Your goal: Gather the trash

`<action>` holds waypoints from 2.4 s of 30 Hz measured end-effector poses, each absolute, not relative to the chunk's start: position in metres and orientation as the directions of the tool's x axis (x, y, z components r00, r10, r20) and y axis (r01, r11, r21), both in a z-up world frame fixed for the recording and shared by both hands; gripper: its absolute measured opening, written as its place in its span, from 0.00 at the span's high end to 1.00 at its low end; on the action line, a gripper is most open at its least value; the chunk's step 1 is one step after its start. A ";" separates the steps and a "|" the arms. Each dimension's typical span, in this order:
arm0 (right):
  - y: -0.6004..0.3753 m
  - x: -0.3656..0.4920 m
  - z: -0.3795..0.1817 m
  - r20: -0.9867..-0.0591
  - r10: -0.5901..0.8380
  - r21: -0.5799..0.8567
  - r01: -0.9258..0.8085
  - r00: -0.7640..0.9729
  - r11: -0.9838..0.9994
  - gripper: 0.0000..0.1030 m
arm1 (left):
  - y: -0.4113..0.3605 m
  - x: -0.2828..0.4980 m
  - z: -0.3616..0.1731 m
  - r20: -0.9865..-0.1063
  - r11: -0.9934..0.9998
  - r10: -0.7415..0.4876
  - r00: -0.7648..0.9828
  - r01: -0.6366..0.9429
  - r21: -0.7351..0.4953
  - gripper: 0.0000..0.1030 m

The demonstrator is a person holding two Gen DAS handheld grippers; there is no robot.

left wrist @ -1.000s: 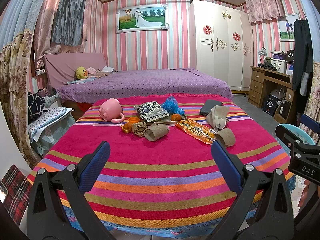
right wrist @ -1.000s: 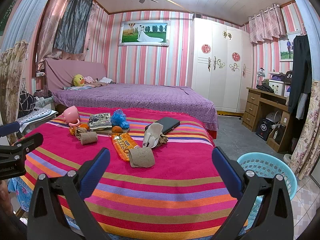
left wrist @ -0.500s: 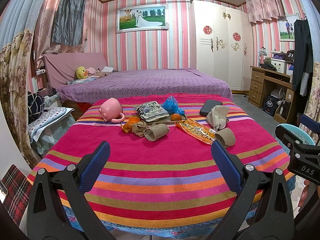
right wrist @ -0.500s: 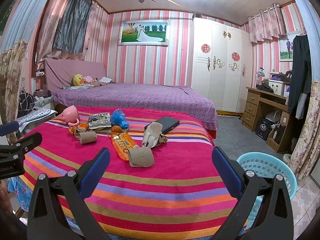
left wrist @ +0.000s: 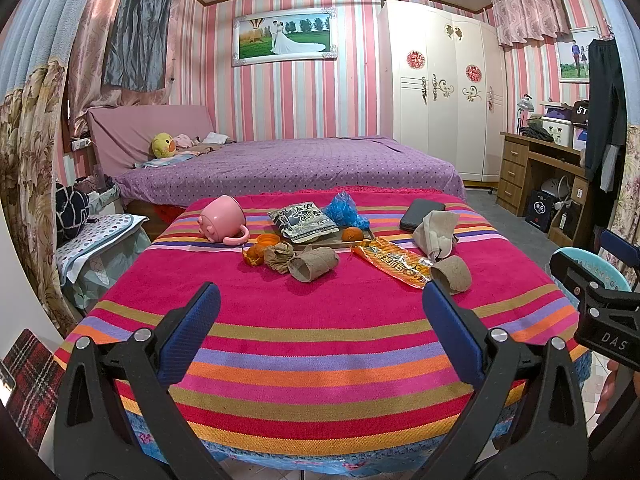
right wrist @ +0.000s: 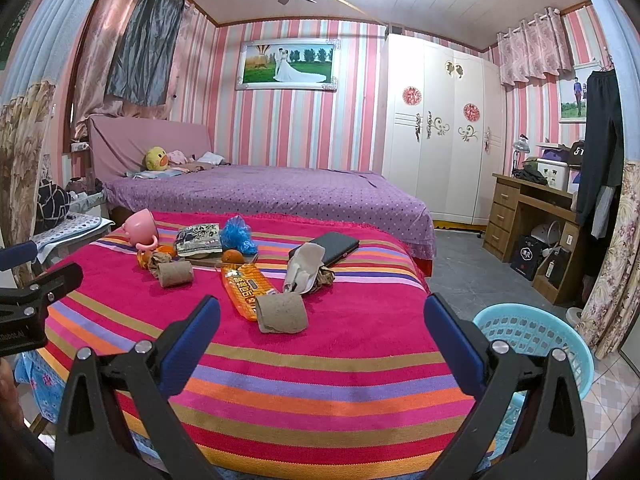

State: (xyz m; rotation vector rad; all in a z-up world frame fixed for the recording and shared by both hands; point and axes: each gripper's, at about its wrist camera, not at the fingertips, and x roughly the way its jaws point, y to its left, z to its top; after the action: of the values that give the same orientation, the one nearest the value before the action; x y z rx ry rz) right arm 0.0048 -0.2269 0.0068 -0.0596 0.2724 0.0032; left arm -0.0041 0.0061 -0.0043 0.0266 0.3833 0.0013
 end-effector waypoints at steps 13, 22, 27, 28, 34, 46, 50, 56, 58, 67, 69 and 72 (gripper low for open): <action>-0.231 0.016 0.004 -0.300 -0.015 -0.048 0.001 0.954 0.999 0.04 | 0.011 0.004 -0.005 -0.393 1.000 0.018 0.919 -0.007 0.030 0.05; -0.236 0.068 0.005 -0.402 0.041 -0.026 -0.056 0.915 0.998 0.04 | 0.028 0.042 0.010 -0.440 0.999 0.034 0.897 -0.021 0.034 0.05; -0.227 0.115 -0.009 -0.514 0.065 -0.046 -0.103 0.856 0.994 0.04 | 0.039 0.078 0.025 -0.452 0.999 0.045 0.891 -0.032 0.038 0.05; -0.226 0.124 -0.012 -0.518 0.072 -0.045 -0.111 0.852 0.993 0.04 | 0.042 0.086 0.028 -0.453 0.998 0.053 0.890 -0.039 0.038 0.05; -0.214 0.167 -0.028 -0.555 0.108 -0.041 -0.157 0.824 0.987 0.04 | 0.057 0.120 0.015 -0.470 0.995 0.097 0.877 -0.092 0.033 0.05; -0.193 0.204 -0.069 -0.670 0.186 -0.020 -0.268 0.719 0.963 0.48 | 0.072 0.153 -0.031 -0.574 0.994 0.108 0.811 -0.096 0.051 0.05; -0.202 0.197 -0.060 -0.651 0.218 0.005 -0.284 0.727 0.959 0.49 | 0.067 0.160 -0.037 -0.588 0.995 0.092 0.804 -0.093 0.028 0.05; -0.224 0.186 -0.040 -0.597 0.115 -0.090 -0.209 0.794 0.974 0.49 | 0.043 0.180 -0.046 -0.621 0.997 0.069 0.781 -0.083 0.006 0.05; -0.235 0.186 -0.037 -0.594 0.098 -0.082 -0.181 0.798 0.980 0.49 | 0.033 0.189 -0.050 -0.636 0.995 0.077 0.768 -0.097 0.004 0.05; -0.268 0.185 -0.036 -0.591 0.070 -0.055 -0.127 0.803 0.990 0.49 | 0.002 0.226 -0.067 -0.683 0.985 0.153 0.714 -0.170 0.043 0.05; -0.272 0.184 -0.035 -0.587 0.065 -0.056 -0.121 0.807 0.991 0.49 | 0.004 0.233 -0.074 -0.710 0.981 0.161 0.685 -0.191 0.038 0.09; -0.281 0.182 -0.033 -0.582 0.063 -0.049 -0.112 0.811 0.993 0.49 | 0.007 0.239 -0.080 -0.740 0.980 0.145 0.656 -0.199 0.016 0.32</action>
State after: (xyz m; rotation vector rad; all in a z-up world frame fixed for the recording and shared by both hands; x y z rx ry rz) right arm 0.1819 -0.2811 -0.0332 -0.0819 0.6182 0.0933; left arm 0.2388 0.0075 -0.0804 -0.0681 0.8325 0.1949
